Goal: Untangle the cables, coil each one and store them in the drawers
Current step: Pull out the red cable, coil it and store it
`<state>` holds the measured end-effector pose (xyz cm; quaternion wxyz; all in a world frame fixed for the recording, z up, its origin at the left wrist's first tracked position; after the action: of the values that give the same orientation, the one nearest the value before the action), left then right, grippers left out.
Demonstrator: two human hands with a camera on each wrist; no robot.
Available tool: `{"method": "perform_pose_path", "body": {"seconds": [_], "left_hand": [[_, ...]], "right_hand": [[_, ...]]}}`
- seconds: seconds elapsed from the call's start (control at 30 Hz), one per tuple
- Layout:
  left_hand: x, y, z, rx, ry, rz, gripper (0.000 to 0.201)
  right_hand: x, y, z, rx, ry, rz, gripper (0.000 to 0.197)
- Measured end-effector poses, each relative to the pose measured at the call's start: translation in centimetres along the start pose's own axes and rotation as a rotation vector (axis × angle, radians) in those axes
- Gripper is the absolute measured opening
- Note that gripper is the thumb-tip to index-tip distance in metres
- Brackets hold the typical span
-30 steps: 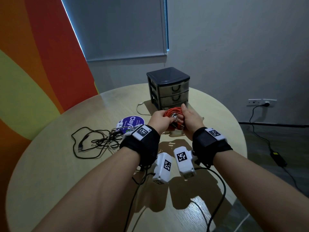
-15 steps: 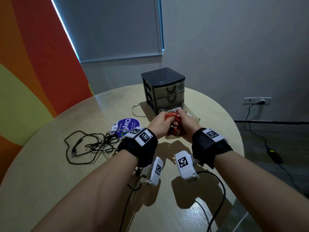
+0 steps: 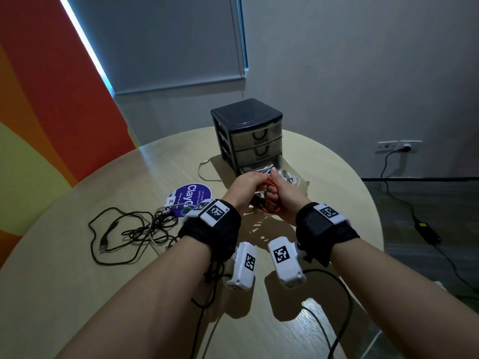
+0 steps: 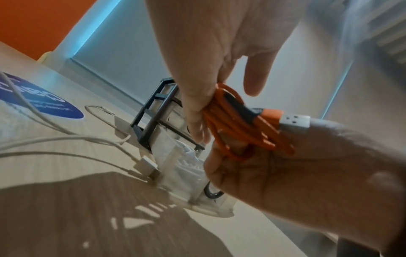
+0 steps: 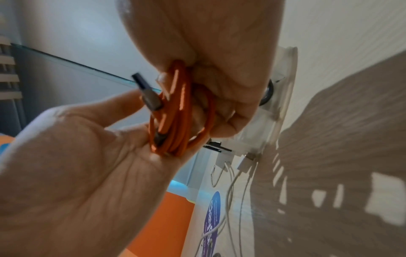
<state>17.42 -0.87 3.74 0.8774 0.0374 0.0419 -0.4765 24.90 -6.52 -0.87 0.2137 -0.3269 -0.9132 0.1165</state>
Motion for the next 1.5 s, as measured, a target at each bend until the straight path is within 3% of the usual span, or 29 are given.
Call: {"method": "perform_pose_path", "body": {"seconds": [0.1,0.2,0.3,0.4,0.5,0.7,0.8,0.93,1.1,1.27,1.5], "left_hand": [[-0.4,1.2,-1.1,0.025,0.214,0.03,0.028],[-0.9,1.9,-1.3,0.054,0.45,0.082,0.042],[-1.2,2.4,-0.7,0.062,0.536,0.079,0.049],[-1.7,2.9,-0.5,0.013,0.461,0.092,0.045],[-2.3,3.4,-0.5,-0.041,0.377,0.143,0.041],[-3.8,4.7,-1.3,-0.121,0.136,0.282,0.039],[-4.4,5.3,-1.5,-0.157,0.064,0.318,0.037],[-4.8,5.8,-1.7,-0.176,-0.027,0.353,0.037],[-5.1,6.2,-1.8,-0.193,-0.045,0.377,0.038],[-5.0,6.3,-1.5,-0.201,-0.063,0.393,0.036],[-4.3,6.1,-1.1,-0.181,-0.089,0.434,0.035]], "right_hand": [[-0.2,0.8,-0.3,-0.031,-0.101,0.1,0.051],[-0.3,1.3,-1.4,-0.065,-0.141,0.179,0.049],[-0.4,1.9,-2.5,-0.049,-0.181,0.205,0.05],[-0.2,2.6,-3.5,0.045,-0.185,0.164,0.048],[0.0,3.3,-4.8,0.059,-0.331,0.188,0.049],[-0.1,5.2,-7.1,0.019,-0.436,0.2,0.016],[-0.4,6.0,-7.3,-0.014,-0.486,0.197,0.035],[0.0,6.9,-7.7,-0.032,-0.784,0.217,0.05],[0.6,7.8,-7.6,-0.019,-1.208,0.191,0.048],[0.0,8.0,-7.7,0.058,-1.401,0.149,0.062],[0.2,6.5,-8.5,-0.009,-1.626,0.14,0.063]]}}
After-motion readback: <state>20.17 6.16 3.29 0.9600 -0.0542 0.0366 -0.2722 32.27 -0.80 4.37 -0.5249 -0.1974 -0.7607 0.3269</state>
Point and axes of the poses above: each hand's wrist, its own y-axis towards the middle knuckle, its own x-axis out of the palm, z = x × y, the point moved 3 cm from there along y, towards the middle knuckle, and after that the axes turned 7 degrees about x, right-handed, at the moved point
